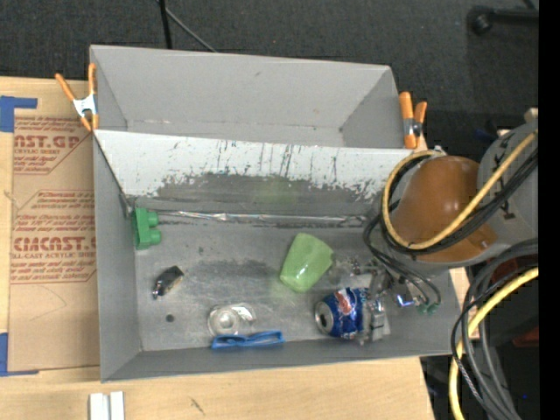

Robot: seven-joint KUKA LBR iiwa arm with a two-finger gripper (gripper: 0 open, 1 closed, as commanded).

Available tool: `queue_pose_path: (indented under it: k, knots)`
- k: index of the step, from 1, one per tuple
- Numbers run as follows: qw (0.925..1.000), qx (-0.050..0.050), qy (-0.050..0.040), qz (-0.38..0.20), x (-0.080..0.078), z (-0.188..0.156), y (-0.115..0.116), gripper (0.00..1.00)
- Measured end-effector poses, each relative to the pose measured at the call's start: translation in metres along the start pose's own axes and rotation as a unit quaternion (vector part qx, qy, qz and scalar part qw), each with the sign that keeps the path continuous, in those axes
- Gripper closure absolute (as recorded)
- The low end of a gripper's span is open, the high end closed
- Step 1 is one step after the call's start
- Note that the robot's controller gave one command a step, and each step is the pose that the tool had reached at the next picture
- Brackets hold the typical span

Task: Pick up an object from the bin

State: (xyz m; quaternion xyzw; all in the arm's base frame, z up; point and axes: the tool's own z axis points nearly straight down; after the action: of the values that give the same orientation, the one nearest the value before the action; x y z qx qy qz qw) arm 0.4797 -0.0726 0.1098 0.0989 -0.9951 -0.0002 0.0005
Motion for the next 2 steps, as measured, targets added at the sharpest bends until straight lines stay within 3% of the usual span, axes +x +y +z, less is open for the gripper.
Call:
queue_pose_path:
  k: [1, 2]
  knots:
    - [0.9979, 0.0, 0.0, 0.064, 0.0, 0.005, -0.007, 0.0]
    - [0.9905, 0.0, -0.0028, 0.138, 0.0, 0.04, -0.017, 0.0]
